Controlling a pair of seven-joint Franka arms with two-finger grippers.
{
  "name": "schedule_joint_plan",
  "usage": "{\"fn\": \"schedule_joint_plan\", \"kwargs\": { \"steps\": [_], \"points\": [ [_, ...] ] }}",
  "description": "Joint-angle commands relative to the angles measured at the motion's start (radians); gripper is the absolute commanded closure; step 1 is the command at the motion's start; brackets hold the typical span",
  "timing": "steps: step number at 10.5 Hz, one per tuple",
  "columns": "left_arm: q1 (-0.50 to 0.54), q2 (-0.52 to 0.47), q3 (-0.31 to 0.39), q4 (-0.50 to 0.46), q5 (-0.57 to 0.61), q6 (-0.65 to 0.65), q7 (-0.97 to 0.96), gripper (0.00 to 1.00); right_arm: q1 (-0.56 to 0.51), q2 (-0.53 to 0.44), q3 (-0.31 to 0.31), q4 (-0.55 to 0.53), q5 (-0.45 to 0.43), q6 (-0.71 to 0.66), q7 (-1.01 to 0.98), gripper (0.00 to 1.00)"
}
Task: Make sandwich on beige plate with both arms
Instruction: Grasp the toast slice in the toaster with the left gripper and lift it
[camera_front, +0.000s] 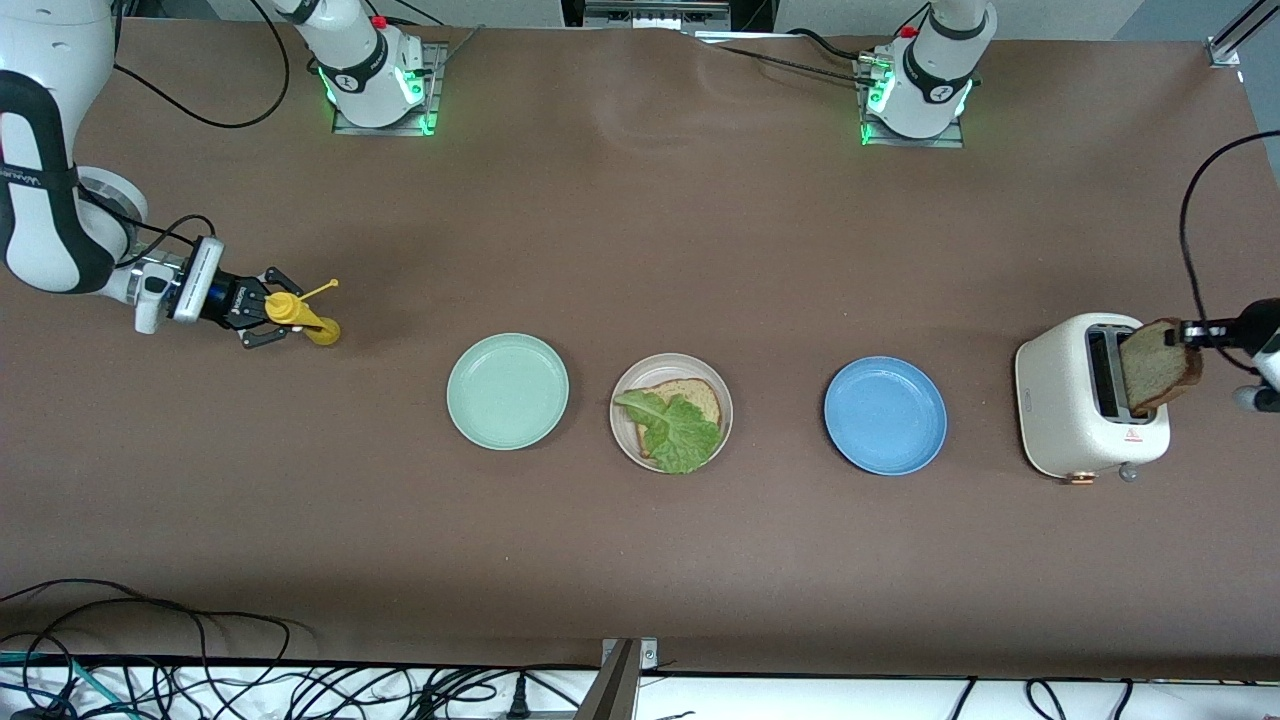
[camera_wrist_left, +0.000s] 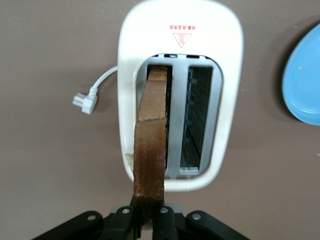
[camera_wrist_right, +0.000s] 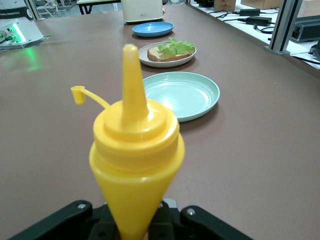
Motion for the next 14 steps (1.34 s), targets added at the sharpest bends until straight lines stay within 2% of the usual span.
{"fn": "schedule_joint_plan", "kwargs": {
  "steps": [1, 3, 7, 9, 10, 12, 14],
  "points": [
    [0.007, -0.037, -0.011, 0.136, 0.035, -0.174, 0.027, 1.00, -0.027, 0.013, 0.000, -0.017, 0.038, -0.049, -0.060, 0.94],
    [0.004, -0.037, -0.024, 0.184, 0.035, -0.222, 0.029, 1.00, -0.034, 0.016, 0.000, -0.019, 0.038, -0.064, -0.064, 0.94],
    [-0.051, -0.037, -0.044, 0.189, 0.023, -0.224, 0.016, 1.00, -0.041, 0.021, 0.000, -0.022, 0.038, -0.073, -0.078, 0.94],
    [-0.132, -0.039, -0.064, 0.177, 0.013, -0.219, -0.026, 1.00, -0.041, 0.047, 0.000, -0.022, 0.050, -0.076, -0.139, 0.94],
    [-0.198, -0.040, -0.064, 0.162, -0.010, -0.213, -0.113, 1.00, -0.041, 0.055, 0.000, -0.022, 0.062, -0.076, -0.150, 0.94],
    [-0.266, -0.050, -0.063, 0.076, -0.221, -0.138, -0.312, 1.00, -0.041, 0.073, 0.000, -0.020, 0.065, -0.078, -0.158, 0.93],
    [-0.324, -0.047, -0.063, -0.031, -0.434, -0.005, -0.410, 1.00, -0.041, 0.076, 0.000, -0.019, 0.066, -0.073, -0.160, 0.91]
  ]
}}
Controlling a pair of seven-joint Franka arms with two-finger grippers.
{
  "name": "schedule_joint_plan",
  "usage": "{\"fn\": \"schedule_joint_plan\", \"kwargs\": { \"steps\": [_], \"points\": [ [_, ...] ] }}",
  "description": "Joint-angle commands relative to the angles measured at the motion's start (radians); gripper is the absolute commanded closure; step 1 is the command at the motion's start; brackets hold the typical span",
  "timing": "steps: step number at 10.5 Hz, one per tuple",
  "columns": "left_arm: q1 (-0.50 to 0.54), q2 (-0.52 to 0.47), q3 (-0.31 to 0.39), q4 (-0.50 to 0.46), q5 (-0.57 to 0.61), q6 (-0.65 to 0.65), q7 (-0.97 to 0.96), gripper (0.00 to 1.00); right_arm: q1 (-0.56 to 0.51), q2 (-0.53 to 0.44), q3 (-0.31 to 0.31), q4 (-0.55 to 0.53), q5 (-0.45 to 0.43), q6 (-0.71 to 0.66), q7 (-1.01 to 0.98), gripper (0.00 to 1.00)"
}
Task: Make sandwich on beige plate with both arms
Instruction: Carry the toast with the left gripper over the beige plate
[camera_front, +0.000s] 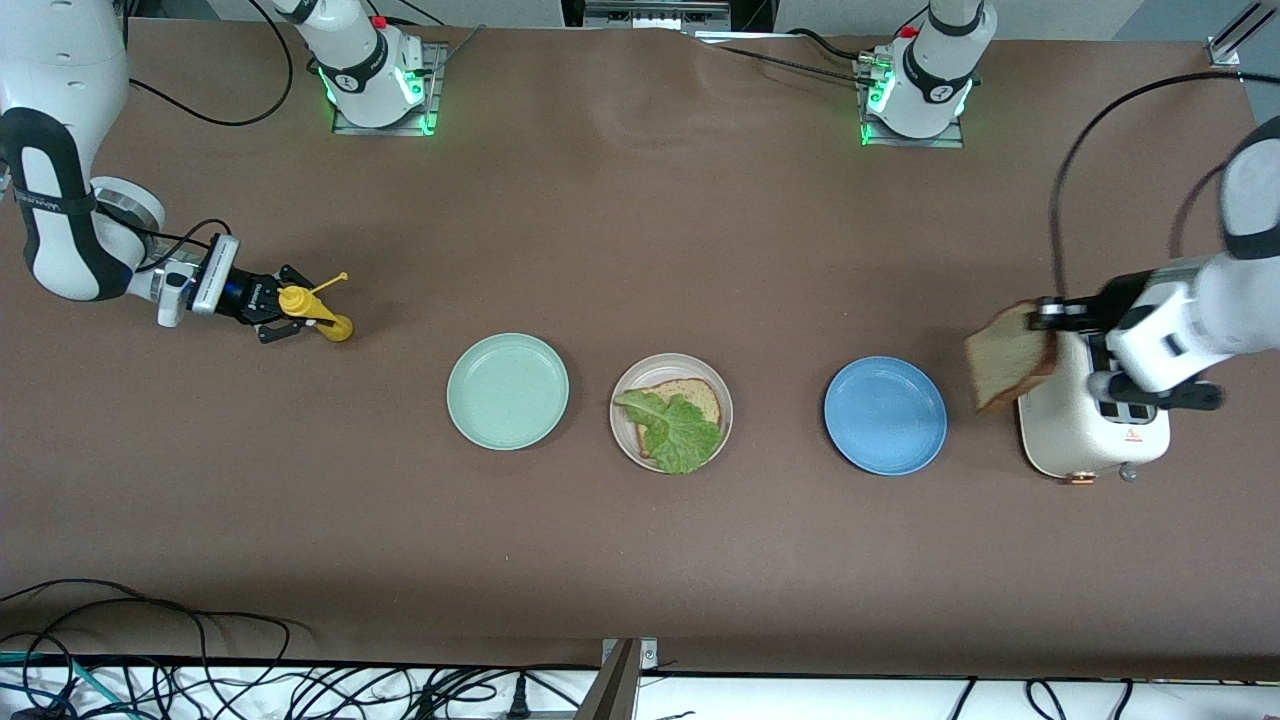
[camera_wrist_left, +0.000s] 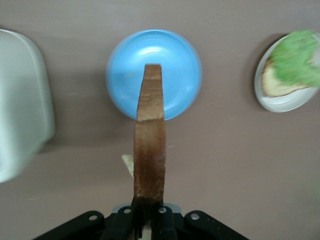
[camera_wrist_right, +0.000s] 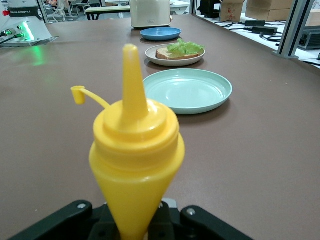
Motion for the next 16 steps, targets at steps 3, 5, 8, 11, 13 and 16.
{"fn": "schedule_joint_plan", "kwargs": {
  "steps": [3, 5, 8, 11, 13, 16],
  "points": [
    [-0.162, 0.023, 0.011, -0.136, -0.352, 0.255, -0.170, 1.00, -0.012, 0.003, 0.005, -0.005, 0.033, -0.022, -0.021, 0.49],
    [-0.276, 0.075, 0.011, -0.136, -0.446, 0.399, -0.214, 1.00, -0.012, 0.003, 0.007, -0.005, 0.034, -0.021, -0.018, 0.16],
    [-0.370, 0.182, 0.016, -0.122, -0.597, 0.521, -0.213, 1.00, -0.012, 0.003, 0.005, -0.003, 0.033, -0.024, -0.013, 0.10],
    [-0.422, 0.302, 0.017, -0.019, -0.610, 0.626, -0.212, 1.00, -0.029, 0.000, -0.027, -0.003, -0.006, -0.030, -0.014, 0.08],
    [-0.428, 0.330, 0.016, 0.029, -0.612, 0.628, -0.215, 1.00, -0.029, 0.000, -0.062, 0.000, -0.053, -0.042, -0.014, 0.04],
    [-0.433, 0.362, 0.016, 0.054, -0.632, 0.640, -0.210, 1.00, -0.032, -0.009, -0.102, 0.004, -0.110, -0.042, -0.008, 0.03]
  ]
}}
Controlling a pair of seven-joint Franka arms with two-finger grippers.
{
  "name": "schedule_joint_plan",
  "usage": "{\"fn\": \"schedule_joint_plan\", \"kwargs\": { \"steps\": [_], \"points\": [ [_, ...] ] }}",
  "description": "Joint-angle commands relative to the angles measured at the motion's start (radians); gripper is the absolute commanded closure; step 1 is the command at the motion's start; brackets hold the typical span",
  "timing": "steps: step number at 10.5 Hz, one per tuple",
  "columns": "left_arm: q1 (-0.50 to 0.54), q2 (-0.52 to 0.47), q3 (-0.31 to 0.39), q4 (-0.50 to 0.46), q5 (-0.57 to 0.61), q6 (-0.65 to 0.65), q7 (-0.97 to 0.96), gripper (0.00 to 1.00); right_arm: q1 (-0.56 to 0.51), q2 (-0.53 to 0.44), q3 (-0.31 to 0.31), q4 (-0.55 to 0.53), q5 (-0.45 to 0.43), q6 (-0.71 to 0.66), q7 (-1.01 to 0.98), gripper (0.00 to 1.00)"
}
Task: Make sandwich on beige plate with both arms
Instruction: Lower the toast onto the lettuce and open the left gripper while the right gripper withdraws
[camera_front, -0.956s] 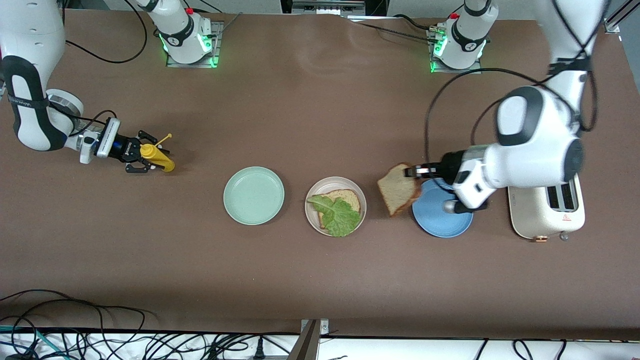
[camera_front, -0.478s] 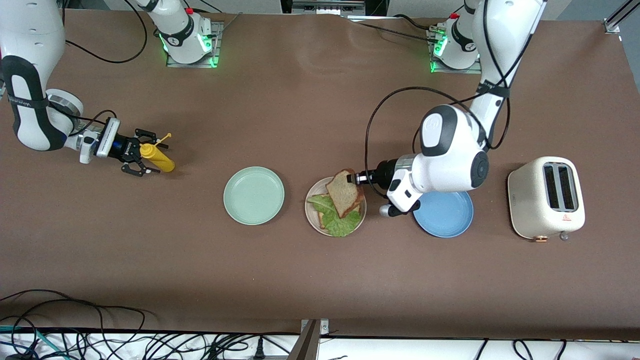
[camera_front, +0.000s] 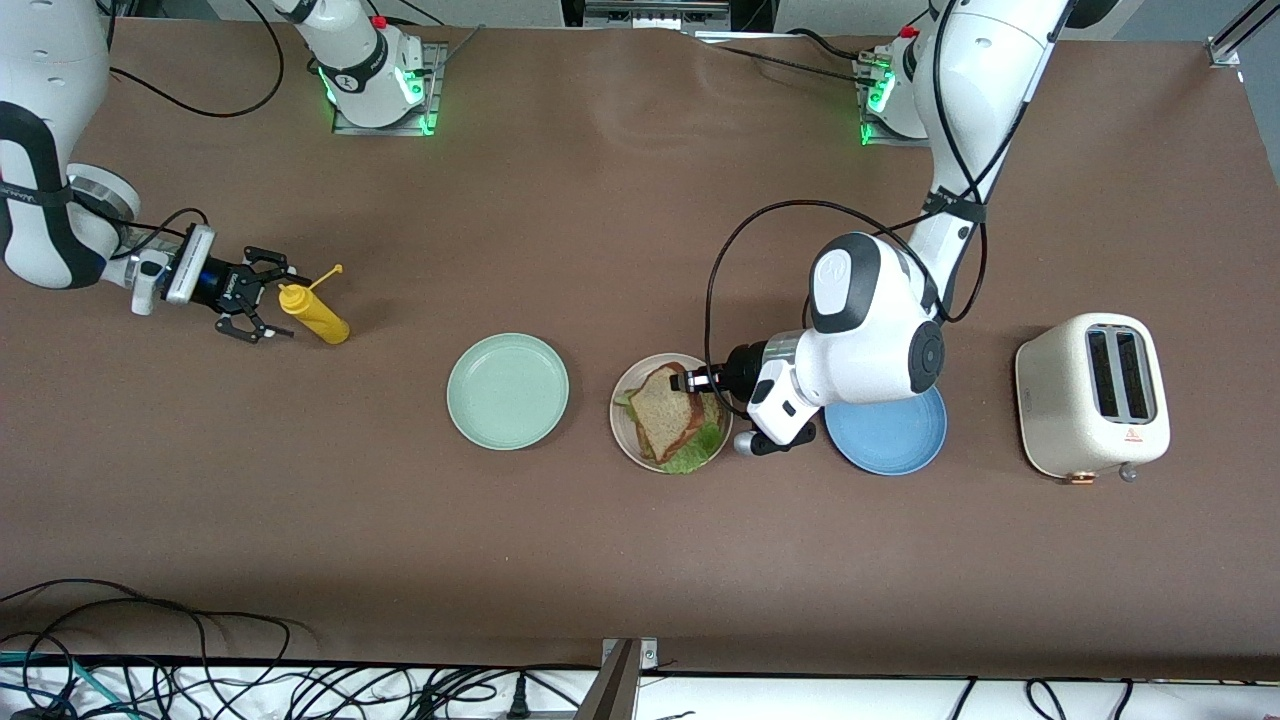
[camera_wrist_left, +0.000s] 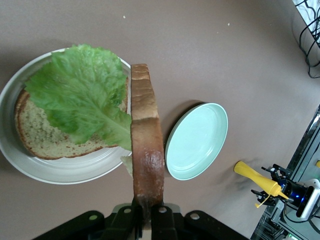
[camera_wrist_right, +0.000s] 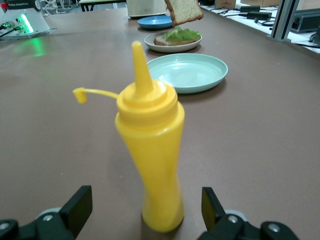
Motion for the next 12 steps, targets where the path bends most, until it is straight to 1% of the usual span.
{"fn": "schedule_joint_plan", "kwargs": {
  "steps": [1, 2, 3, 4, 6, 7, 8, 9, 10, 11, 12],
  "points": [
    [-0.031, 0.063, 0.018, 0.051, -0.045, 0.033, 0.010, 1.00, -0.011, -0.018, -0.027, 0.025, -0.068, -0.020, -0.004, 0.03],
    [-0.035, 0.084, 0.018, 0.051, -0.046, 0.056, 0.009, 1.00, -0.011, -0.019, -0.057, 0.046, -0.106, -0.021, 0.001, 0.03],
    [-0.042, 0.101, 0.019, 0.050, -0.074, 0.064, 0.004, 1.00, -0.011, -0.022, -0.082, 0.066, -0.148, -0.033, 0.025, 0.00],
    [-0.042, 0.109, 0.019, 0.044, -0.113, 0.064, 0.006, 1.00, -0.009, -0.035, -0.101, 0.092, -0.198, -0.038, 0.069, 0.00],
    [-0.025, 0.117, 0.021, 0.036, -0.124, 0.063, 0.009, 1.00, -0.009, -0.055, -0.104, 0.173, -0.292, -0.041, 0.198, 0.00],
    [-0.019, 0.117, 0.025, 0.035, -0.126, 0.063, 0.010, 1.00, -0.009, -0.068, -0.101, 0.209, -0.323, -0.058, 0.267, 0.00],
    [-0.011, 0.117, 0.041, 0.029, -0.132, 0.060, 0.010, 0.95, -0.008, -0.079, -0.093, 0.252, -0.367, -0.064, 0.342, 0.00],
    [-0.008, 0.114, 0.054, 0.006, -0.131, 0.058, 0.010, 0.86, -0.006, -0.094, -0.070, 0.301, -0.407, -0.066, 0.419, 0.00],
    [-0.003, 0.113, 0.062, -0.013, -0.129, 0.057, 0.012, 0.76, -0.008, -0.110, -0.040, 0.360, -0.468, -0.084, 0.511, 0.00],
    [-0.003, 0.113, 0.064, -0.024, -0.124, 0.057, 0.013, 0.62, -0.006, -0.130, -0.012, 0.408, -0.520, -0.095, 0.617, 0.00],
    [-0.003, 0.113, 0.064, -0.039, -0.124, 0.057, 0.013, 0.36, -0.006, -0.157, 0.014, 0.436, -0.576, -0.096, 0.735, 0.00]
  ]
}}
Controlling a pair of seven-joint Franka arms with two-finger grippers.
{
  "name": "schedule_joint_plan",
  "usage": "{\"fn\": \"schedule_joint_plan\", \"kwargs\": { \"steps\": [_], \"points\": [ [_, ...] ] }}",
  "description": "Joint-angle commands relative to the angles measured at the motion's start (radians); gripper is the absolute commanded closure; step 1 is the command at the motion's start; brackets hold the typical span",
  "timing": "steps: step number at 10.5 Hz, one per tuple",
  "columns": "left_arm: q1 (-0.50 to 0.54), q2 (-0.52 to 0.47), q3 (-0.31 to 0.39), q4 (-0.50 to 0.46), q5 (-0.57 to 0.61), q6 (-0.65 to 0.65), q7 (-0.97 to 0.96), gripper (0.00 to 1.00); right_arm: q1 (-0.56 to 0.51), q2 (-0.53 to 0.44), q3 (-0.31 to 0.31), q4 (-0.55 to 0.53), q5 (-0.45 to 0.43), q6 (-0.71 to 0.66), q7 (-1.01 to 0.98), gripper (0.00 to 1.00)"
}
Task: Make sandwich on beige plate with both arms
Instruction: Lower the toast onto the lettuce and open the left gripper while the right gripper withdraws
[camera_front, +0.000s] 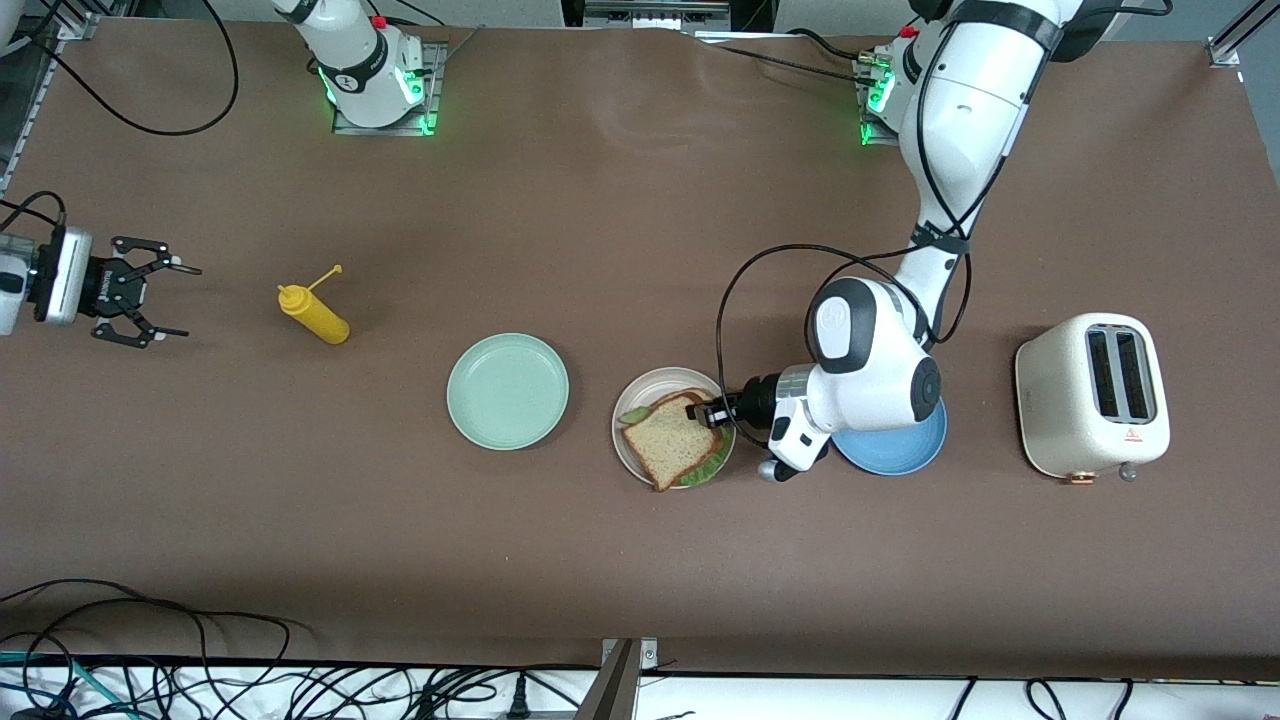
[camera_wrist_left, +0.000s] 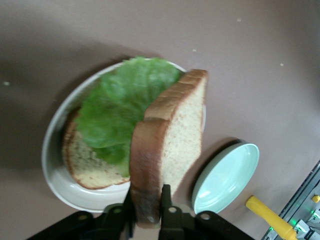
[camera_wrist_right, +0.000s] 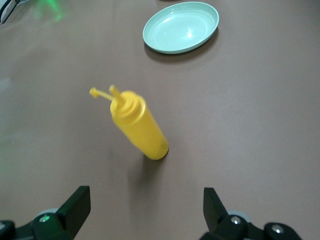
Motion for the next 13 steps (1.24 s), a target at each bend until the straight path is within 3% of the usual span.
{"fn": "schedule_joint_plan", "kwargs": {
  "steps": [1, 6, 8, 10, 13],
  "points": [
    [-0.005, -0.001, 0.008, -0.029, -0.033, -0.005, 0.014, 0.00, -0.009, -0.068, 0.069, 0.071, -0.135, -0.022, 0.255, 0.00],
    [-0.002, -0.037, 0.013, -0.035, -0.016, -0.007, 0.009, 0.00, -0.009, -0.140, 0.262, 0.224, -0.447, 0.008, 0.923, 0.00],
    [0.086, -0.101, 0.011, -0.043, 0.111, -0.077, 0.013, 0.00, -0.010, -0.168, 0.346, 0.257, -0.591, 0.031, 1.158, 0.00],
    [0.164, -0.238, 0.011, -0.095, 0.310, -0.139, 0.020, 0.00, -0.010, -0.200, 0.382, 0.255, -0.647, 0.030, 1.431, 0.00],
    [0.282, -0.522, 0.011, -0.283, 0.452, -0.136, 0.026, 0.00, -0.009, -0.217, 0.425, 0.250, -0.686, 0.015, 1.728, 0.00]
  ]
}}
